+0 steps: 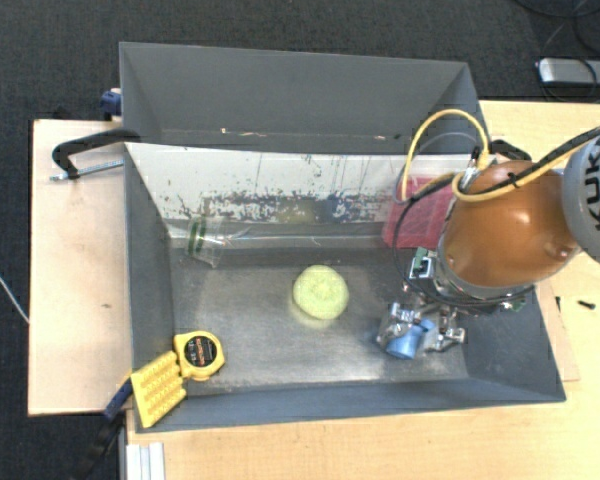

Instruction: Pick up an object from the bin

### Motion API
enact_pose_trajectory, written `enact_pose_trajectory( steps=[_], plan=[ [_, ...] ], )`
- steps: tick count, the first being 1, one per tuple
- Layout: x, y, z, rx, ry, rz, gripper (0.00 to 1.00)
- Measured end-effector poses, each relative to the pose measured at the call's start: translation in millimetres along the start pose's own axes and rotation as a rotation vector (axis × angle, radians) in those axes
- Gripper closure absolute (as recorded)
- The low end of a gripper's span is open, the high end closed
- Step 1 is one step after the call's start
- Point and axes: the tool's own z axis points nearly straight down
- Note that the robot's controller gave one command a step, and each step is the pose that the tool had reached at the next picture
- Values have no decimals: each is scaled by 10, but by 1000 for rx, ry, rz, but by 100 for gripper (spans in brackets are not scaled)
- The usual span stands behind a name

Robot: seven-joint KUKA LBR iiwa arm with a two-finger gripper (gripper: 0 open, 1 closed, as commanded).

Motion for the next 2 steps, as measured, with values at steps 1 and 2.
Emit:
enact_pose_trajectory(
  steps=[1,2],
  plan=[
    [-5,-10,-234,4,-1,0,100],
    [-8,-12,-443,6,-2,1,100]
  ],
)
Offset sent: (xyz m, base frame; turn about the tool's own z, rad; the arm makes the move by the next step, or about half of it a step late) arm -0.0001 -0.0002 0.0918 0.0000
